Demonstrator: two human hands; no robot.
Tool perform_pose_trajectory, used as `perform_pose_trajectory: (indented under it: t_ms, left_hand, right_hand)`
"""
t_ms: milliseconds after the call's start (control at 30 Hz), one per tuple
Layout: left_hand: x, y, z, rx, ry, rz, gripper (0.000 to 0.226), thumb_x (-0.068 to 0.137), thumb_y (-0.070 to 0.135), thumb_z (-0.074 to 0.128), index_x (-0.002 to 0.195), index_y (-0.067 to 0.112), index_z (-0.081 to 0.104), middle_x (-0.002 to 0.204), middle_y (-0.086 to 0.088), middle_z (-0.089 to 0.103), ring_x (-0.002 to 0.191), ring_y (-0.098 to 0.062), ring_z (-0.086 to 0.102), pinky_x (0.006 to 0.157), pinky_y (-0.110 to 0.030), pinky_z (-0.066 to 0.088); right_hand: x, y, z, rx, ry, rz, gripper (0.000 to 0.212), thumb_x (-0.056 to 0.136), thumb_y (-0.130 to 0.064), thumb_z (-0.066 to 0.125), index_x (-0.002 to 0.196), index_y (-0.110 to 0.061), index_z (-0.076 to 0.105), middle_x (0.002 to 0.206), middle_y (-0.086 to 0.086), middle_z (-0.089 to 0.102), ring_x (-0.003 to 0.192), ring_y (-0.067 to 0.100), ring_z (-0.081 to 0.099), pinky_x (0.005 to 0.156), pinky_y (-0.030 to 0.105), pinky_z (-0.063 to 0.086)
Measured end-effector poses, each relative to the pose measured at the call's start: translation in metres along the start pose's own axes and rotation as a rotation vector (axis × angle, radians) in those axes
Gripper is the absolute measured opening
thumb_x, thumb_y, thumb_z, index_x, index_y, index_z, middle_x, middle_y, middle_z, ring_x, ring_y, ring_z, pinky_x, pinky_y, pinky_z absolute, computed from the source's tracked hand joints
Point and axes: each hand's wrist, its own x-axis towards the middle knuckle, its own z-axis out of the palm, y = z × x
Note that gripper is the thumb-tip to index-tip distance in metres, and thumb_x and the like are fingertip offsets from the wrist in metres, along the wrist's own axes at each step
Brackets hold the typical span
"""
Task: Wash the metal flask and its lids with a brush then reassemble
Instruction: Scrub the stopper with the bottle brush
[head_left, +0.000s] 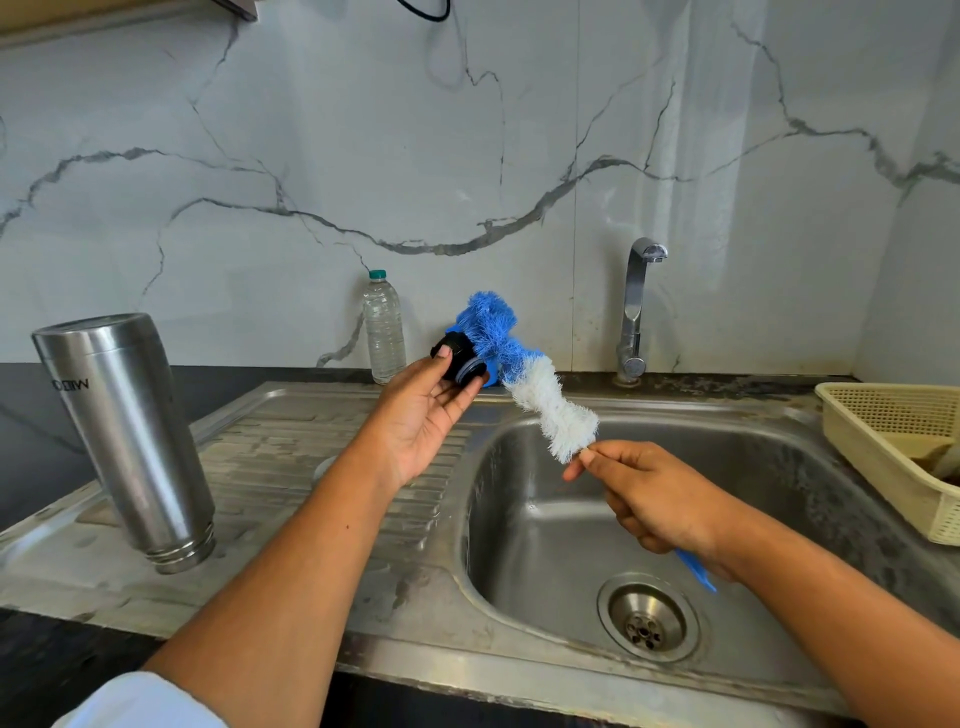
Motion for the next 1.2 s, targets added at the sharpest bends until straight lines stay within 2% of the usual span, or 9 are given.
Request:
perform_pose_trajectory:
  t_ms: [200,367,600,767,833,933,1067,1200]
  left_hand:
    - [-0.001,-0.004,-0.002,0.089,-0.045,-0.035,0.04,0.1,0.017,0.063,0.133,-0.005,0.059,0.126,-0.025,0.07,0.12,-0.034,0.068,0.087,-0.031,0.062]
    - [0.005,-0.002,-0.004,0.016,0.051,0.037,0.028,0.101,0.02,0.063,0.121,0.0,0.065,0.119,-0.021,0.073,0.11,-0.028,0.073,0.081,-0.03,0.062]
    - [0.0,-0.008,-0.002,0.141,-0.017,-0.002,0.022,0.101,0.013,0.062,0.117,-0.001,0.065,0.113,-0.018,0.076,0.103,-0.023,0.076,0.088,-0.032,0.062]
    - [0.006,-0.002,-0.012,0.07,0.097,0.084,0.028,0.1,0.016,0.064,0.123,-0.001,0.063,0.121,-0.019,0.073,0.11,-0.025,0.073,0.095,-0.035,0.06]
    - [0.003,-0.006,-0.011,0.154,0.029,0.024,0.027,0.1,0.013,0.063,0.123,-0.001,0.062,0.121,-0.02,0.073,0.11,-0.025,0.073,0.096,-0.036,0.059]
    - [0.002,-0.012,-0.006,0.211,-0.015,-0.014,0.034,0.097,0.012,0.065,0.127,-0.003,0.059,0.124,-0.022,0.072,0.109,-0.026,0.074,0.095,-0.037,0.06]
    - [0.007,-0.002,-0.012,0.073,0.1,0.079,0.035,0.099,0.019,0.066,0.126,-0.002,0.059,0.124,-0.02,0.072,0.113,-0.026,0.072,0.093,-0.034,0.061]
    - [0.001,-0.008,-0.009,0.192,0.037,-0.007,0.034,0.098,0.014,0.066,0.125,-0.003,0.057,0.121,-0.021,0.073,0.108,-0.027,0.074,0.091,-0.035,0.062]
  right_hand:
    - [-0.001,-0.002,-0.001,0.016,0.014,0.006,0.032,0.108,-0.037,0.044,0.102,-0.025,0.073,0.058,-0.003,0.03,0.049,0.012,0.021,0.042,0.026,0.019]
    - [-0.003,-0.003,0.0,0.021,-0.024,0.017,0.032,0.108,-0.036,0.044,0.102,-0.024,0.073,0.059,-0.004,0.03,0.049,0.011,0.02,0.043,0.025,0.018]
    - [-0.001,-0.001,-0.001,0.019,-0.013,0.028,0.032,0.108,-0.037,0.044,0.102,-0.025,0.072,0.058,-0.004,0.03,0.049,0.011,0.02,0.042,0.025,0.018]
    - [-0.002,-0.001,0.005,-0.02,-0.047,0.008,0.031,0.108,-0.036,0.045,0.104,-0.021,0.072,0.059,-0.002,0.027,0.05,0.013,0.019,0.045,0.028,0.016]
    - [-0.001,-0.002,0.008,-0.019,-0.036,0.0,0.031,0.108,-0.036,0.045,0.103,-0.021,0.072,0.059,-0.001,0.027,0.05,0.013,0.019,0.045,0.028,0.015]
    - [0.001,-0.002,0.005,-0.011,-0.01,-0.008,0.031,0.108,-0.037,0.045,0.102,-0.023,0.072,0.058,-0.001,0.027,0.049,0.013,0.019,0.044,0.027,0.016]
    - [-0.001,-0.001,0.006,-0.039,-0.036,-0.011,0.031,0.108,-0.036,0.045,0.103,-0.021,0.072,0.058,0.0,0.027,0.048,0.013,0.019,0.044,0.028,0.016]
    - [0.0,0.0,0.008,-0.042,-0.023,-0.03,0.031,0.108,-0.036,0.045,0.101,-0.023,0.072,0.058,0.0,0.027,0.047,0.012,0.02,0.043,0.026,0.017]
